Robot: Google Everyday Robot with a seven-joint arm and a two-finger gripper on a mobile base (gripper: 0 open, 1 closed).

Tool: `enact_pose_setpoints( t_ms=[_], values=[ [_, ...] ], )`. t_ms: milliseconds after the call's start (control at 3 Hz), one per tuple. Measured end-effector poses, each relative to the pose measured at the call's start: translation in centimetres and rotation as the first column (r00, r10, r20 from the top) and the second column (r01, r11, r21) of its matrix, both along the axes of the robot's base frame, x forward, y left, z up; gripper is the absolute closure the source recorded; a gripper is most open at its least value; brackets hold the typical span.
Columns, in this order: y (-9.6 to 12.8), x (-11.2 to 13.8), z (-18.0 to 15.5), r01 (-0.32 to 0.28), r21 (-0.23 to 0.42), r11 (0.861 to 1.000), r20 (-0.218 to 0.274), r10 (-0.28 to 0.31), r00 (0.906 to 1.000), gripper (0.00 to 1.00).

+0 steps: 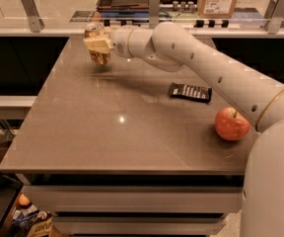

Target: Knock orange can over

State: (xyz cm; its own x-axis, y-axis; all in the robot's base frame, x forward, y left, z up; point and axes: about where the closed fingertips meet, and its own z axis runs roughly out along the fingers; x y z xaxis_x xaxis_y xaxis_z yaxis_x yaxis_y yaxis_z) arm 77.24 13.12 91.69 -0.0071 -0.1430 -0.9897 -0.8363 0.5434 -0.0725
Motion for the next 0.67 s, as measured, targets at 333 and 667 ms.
enact_pose_setpoints(
  t_ms=[333,667],
  values=[
    [-0.9,-0.5,1.0,0.015,-0.062,0.998,-0.015,-0.016,0.9998,1.0],
    [-2.1,-0.9,1.2,0.044,-0.14,0.989,-0.046,-0.05,0.9977,1.0]
  ],
)
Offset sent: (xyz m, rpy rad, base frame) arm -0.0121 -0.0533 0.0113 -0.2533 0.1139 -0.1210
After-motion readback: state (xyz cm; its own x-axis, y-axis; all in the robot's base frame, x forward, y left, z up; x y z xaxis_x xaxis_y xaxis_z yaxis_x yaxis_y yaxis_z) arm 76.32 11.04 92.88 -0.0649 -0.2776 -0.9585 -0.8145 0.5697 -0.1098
